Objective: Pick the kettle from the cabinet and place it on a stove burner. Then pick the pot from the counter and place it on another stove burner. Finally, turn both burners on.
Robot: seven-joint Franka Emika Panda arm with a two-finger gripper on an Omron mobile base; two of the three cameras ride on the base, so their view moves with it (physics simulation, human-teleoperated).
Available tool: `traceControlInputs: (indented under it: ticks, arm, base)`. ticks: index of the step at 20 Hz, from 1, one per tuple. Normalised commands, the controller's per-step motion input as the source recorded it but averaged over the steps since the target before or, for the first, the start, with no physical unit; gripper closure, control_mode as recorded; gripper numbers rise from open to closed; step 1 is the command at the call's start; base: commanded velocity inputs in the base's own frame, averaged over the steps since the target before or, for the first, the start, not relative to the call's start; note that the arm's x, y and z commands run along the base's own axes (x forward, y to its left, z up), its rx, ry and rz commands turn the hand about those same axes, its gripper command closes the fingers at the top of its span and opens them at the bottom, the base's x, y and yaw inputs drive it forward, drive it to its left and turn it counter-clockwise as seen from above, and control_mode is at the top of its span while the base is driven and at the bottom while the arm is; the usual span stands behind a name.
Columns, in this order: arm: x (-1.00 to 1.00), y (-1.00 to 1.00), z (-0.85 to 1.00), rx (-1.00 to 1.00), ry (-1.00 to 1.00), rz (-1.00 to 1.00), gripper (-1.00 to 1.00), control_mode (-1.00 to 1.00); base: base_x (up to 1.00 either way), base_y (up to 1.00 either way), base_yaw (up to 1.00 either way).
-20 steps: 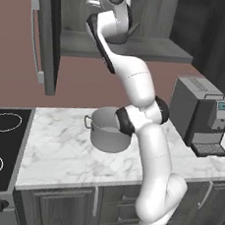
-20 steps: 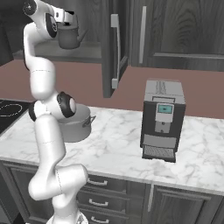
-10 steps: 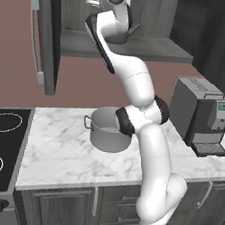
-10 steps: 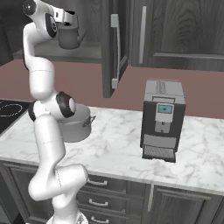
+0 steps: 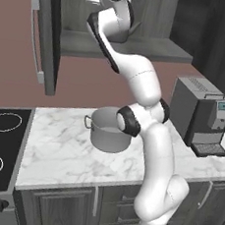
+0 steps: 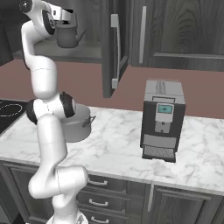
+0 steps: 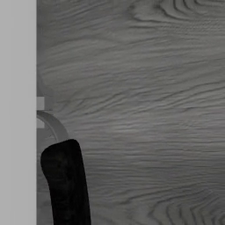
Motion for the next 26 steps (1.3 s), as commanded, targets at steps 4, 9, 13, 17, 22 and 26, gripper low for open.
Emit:
traceControlInputs:
  ticks: [4, 9, 13, 17, 22, 26]
  arm:
    - [-0.22, 0.00, -0.06, 0.00, 0.00, 0.00, 1.00, -1.00]
    - [-0.42, -0.05, -0.26, 0.02, -0.01, -0.04, 1.00, -1.00]
    - [-0.47, -0.16, -0.22, 0.04, -0.04, -0.06, 1.00, -1.00]
    - [-0.45, -0.15, -0.32, 0.03, -0.11, -0.06, 1.00, -1.00]
    - [-0.52, -0.11, -0.67, 0.01, -0.26, -0.04, 1.00, -1.00]
    - [-0.57, -0.15, -0.62, 0.01, -0.24, -0.05, 1.00, -1.00]
  base:
    - [0.00, 0.00, 0.00]
    - [0.00, 0.00, 0.00]
    - [0.00, 0.00, 0.00]
    - [0.00, 0.00, 0.00]
    - [0.00, 0.00, 0.00]
    - [0.00, 0.00, 0.00]
